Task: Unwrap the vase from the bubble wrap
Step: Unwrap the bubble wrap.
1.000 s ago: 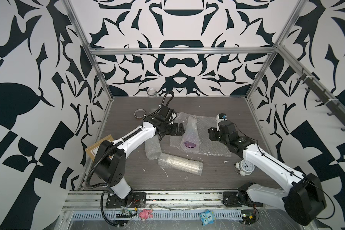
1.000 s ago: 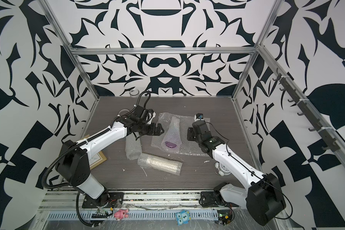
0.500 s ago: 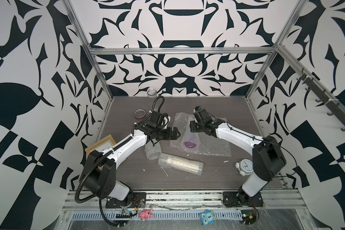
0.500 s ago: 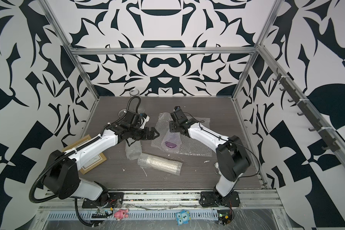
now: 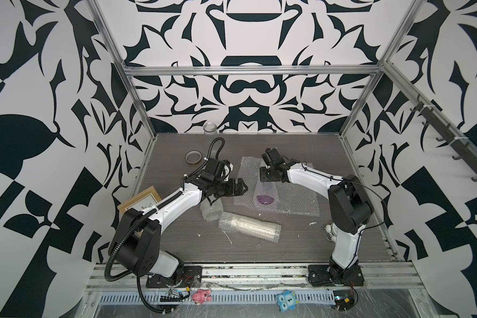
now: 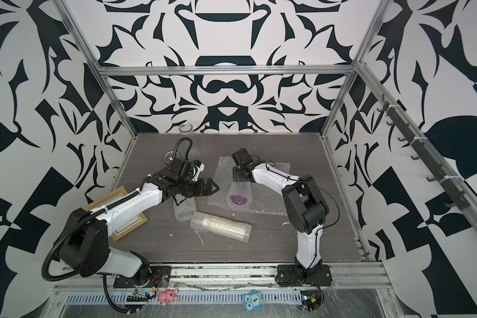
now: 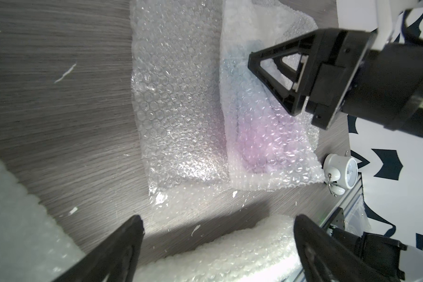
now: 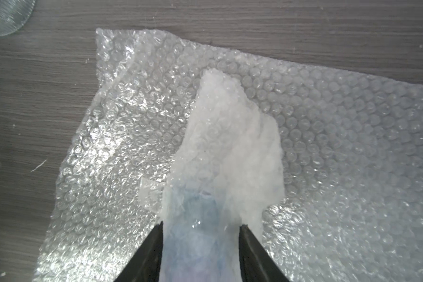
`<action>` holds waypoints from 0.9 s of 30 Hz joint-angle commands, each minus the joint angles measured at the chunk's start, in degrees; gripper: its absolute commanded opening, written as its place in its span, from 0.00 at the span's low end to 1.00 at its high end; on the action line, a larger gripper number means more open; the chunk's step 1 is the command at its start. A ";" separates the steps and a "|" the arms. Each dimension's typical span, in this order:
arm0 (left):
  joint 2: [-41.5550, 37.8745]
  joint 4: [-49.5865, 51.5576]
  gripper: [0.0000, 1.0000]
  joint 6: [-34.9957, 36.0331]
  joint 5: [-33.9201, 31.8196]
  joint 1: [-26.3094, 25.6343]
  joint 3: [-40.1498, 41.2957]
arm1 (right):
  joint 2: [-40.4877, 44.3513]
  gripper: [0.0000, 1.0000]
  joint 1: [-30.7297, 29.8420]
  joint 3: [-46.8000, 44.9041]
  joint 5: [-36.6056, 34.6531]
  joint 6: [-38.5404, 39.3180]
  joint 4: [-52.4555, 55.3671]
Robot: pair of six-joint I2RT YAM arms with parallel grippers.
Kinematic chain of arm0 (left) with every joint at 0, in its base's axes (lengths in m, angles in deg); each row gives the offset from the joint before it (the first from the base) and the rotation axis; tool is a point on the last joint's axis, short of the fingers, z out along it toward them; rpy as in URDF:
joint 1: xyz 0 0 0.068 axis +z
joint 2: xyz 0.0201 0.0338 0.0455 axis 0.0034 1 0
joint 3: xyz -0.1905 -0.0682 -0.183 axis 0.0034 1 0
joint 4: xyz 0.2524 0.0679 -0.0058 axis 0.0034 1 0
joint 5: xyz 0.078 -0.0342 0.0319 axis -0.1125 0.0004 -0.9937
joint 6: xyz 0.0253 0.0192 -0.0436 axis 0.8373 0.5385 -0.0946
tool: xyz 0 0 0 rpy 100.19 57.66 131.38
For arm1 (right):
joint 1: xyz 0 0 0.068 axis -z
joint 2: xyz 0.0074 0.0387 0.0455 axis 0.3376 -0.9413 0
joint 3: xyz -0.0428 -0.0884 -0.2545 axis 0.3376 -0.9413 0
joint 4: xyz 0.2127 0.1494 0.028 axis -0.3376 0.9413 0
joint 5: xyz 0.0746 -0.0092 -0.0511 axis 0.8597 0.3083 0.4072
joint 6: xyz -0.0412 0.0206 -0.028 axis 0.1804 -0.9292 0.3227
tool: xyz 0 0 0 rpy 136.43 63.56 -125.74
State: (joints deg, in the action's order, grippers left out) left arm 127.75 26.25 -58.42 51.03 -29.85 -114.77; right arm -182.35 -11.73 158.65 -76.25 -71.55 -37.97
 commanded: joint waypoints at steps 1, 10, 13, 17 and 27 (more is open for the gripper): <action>0.49 -1.52 0.99 -1.35 1.46 0.35 -0.07 | 3.59 0.52 1.24 -2.32 1.18 -0.58 -2.56; 3.28 -4.40 0.99 -5.20 3.50 0.34 -1.40 | 5.63 0.52 2.02 -6.10 2.80 0.64 -5.63; 5.49 -6.19 0.97 -7.32 4.36 0.34 -2.45 | 7.57 0.52 2.42 -8.93 3.77 0.62 -8.24; 8.65 -9.14 0.93 -10.60 5.28 0.34 -4.07 | 8.60 0.51 2.65 -11.08 4.79 0.82 -11.19; 16.35 -11.27 0.78 -15.72 4.14 -0.66 -10.39 | 13.02 0.50 2.96 -17.05 6.05 1.40 -16.49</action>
State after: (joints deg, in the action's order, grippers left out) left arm 143.01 16.42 -71.88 55.65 -30.04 -123.18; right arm -172.08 -8.91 142.65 -70.83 -70.92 -52.20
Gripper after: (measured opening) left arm 0.786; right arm 0.504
